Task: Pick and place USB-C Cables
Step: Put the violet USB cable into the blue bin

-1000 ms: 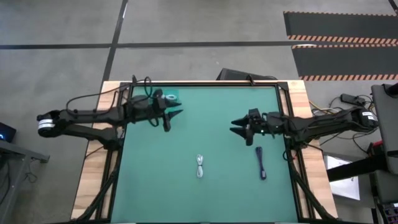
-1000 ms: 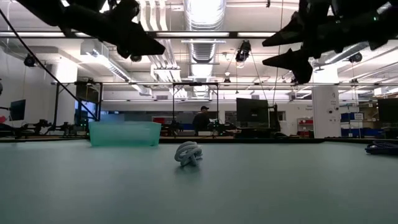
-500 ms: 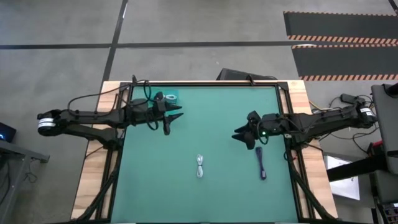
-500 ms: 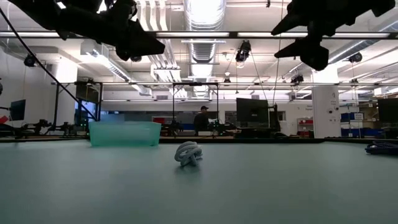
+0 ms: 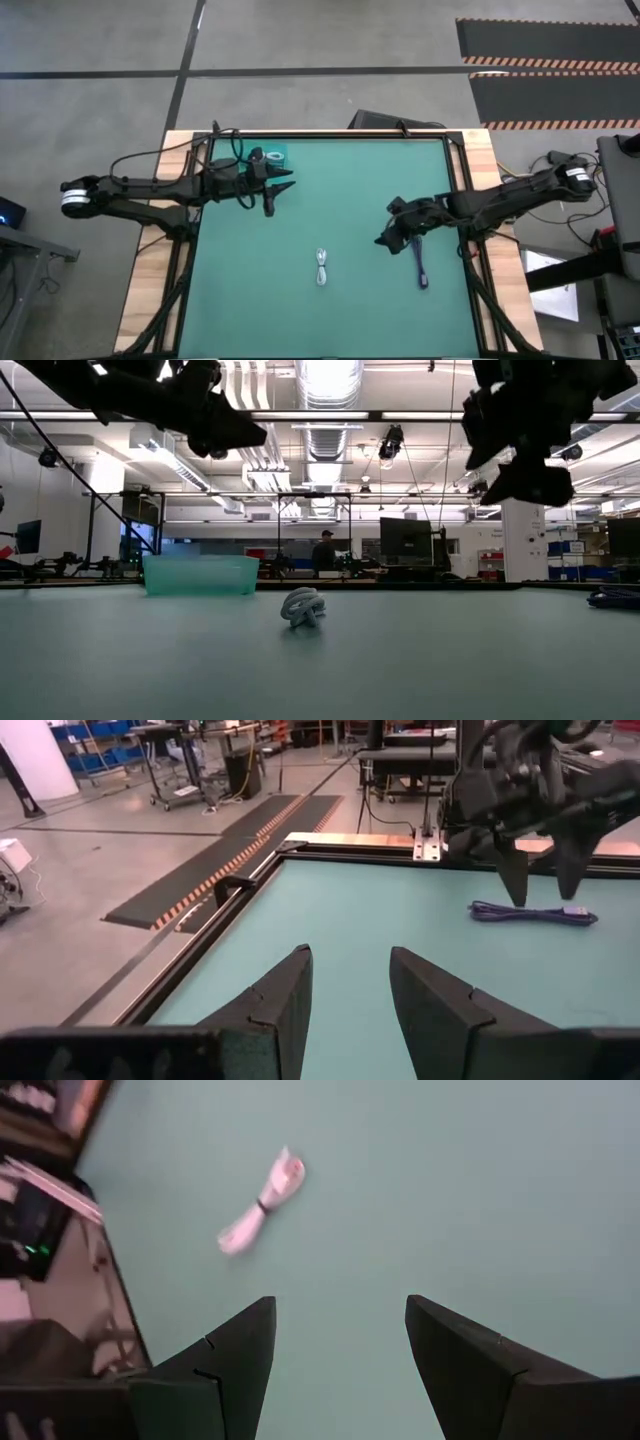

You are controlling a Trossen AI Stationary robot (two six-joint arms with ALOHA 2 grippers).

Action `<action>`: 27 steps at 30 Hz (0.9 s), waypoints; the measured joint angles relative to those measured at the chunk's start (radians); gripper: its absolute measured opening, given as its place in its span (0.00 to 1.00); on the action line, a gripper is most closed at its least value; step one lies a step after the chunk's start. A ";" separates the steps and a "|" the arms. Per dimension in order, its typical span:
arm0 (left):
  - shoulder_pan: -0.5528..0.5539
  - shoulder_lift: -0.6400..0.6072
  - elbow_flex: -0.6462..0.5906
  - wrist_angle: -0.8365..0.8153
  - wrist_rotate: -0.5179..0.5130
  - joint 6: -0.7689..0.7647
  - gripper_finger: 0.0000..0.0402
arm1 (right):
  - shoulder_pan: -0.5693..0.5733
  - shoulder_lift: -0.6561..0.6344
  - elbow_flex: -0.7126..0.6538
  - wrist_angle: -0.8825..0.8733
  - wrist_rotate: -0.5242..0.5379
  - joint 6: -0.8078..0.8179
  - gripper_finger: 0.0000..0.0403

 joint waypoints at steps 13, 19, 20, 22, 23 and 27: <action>0.000 0.006 0.000 0.000 0.000 0.000 0.30 | 0.001 0.224 0.179 -0.367 -0.033 0.032 0.53; 0.000 0.007 0.000 -0.001 0.000 0.000 0.30 | 0.005 0.312 0.242 -0.538 -0.040 0.109 0.53; 0.000 0.006 0.000 -0.001 0.000 0.000 0.30 | 0.008 0.325 0.251 -0.572 -0.040 0.132 0.53; 0.000 0.006 0.000 0.000 0.000 0.000 0.30 | 0.016 0.345 0.267 -0.652 -0.040 0.172 0.53; 0.000 0.006 0.000 -0.001 0.000 0.000 0.30 | 0.021 0.353 0.274 -0.687 -0.040 0.190 0.53; 0.000 0.006 0.000 -0.001 0.000 0.000 0.30 | 0.048 0.367 0.282 -0.743 -0.040 0.239 0.53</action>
